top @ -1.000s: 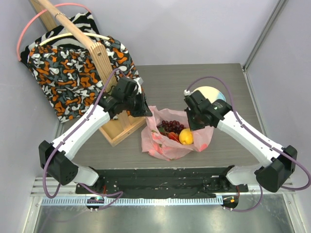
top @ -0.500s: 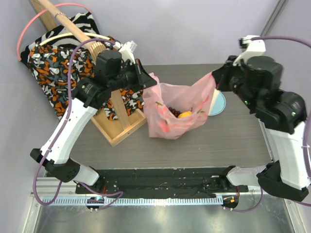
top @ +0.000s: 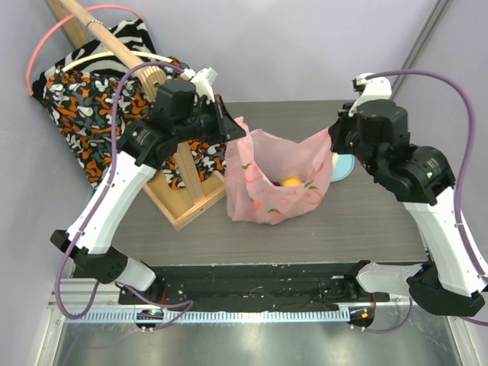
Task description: Place the fruits into the plastic bag
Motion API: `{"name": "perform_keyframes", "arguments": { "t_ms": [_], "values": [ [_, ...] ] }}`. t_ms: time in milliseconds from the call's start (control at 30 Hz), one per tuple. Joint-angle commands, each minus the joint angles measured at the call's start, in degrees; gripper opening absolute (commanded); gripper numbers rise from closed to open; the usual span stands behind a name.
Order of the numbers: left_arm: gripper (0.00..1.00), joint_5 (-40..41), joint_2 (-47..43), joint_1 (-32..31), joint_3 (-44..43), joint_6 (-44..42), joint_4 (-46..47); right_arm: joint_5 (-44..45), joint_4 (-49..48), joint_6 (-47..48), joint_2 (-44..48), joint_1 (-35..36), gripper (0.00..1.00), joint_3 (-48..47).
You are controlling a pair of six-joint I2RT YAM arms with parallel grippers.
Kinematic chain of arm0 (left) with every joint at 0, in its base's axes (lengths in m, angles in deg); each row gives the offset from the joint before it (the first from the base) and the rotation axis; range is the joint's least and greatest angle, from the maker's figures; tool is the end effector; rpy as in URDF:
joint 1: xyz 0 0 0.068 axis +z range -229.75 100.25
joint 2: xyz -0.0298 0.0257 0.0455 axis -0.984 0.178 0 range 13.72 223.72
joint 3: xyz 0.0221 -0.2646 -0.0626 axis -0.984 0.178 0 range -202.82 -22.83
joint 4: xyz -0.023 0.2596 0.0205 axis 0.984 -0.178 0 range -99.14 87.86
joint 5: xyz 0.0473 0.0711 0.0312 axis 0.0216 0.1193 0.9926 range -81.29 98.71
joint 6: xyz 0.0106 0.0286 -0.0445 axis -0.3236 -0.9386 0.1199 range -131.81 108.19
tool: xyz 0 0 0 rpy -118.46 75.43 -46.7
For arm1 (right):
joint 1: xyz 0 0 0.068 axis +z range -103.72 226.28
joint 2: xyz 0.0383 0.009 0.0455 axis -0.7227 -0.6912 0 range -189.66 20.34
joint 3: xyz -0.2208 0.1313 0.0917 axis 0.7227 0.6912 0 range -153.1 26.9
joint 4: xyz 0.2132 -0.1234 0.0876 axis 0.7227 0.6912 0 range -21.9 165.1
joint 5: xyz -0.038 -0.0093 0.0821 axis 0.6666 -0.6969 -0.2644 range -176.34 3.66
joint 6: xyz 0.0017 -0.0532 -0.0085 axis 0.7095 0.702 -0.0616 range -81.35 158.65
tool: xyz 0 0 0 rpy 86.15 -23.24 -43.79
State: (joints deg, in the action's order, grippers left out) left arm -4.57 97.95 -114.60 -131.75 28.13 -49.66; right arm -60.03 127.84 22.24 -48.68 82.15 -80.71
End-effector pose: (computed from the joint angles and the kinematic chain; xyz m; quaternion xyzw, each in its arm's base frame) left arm 0.2342 -0.1730 0.4908 0.0271 0.8295 -0.4102 0.3781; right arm 0.1538 0.0917 0.5215 -0.0090 0.8134 0.0741 0.5770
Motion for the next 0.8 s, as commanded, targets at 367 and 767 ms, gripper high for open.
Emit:
{"name": "perform_keyframes", "arguments": {
  "t_ms": [367,767],
  "values": [
    [0.0,2.9,0.5,0.1,2.8,-3.9,0.5,4.7,-5.7,-3.2,4.1,-0.1,0.01,10.8],
    [0.0,1.5,2.2,0.1,1.1,-5.8,1.7,6.7,-5.7,-2.1,4.2,-0.1,0.01,9.3]
  ]
}}
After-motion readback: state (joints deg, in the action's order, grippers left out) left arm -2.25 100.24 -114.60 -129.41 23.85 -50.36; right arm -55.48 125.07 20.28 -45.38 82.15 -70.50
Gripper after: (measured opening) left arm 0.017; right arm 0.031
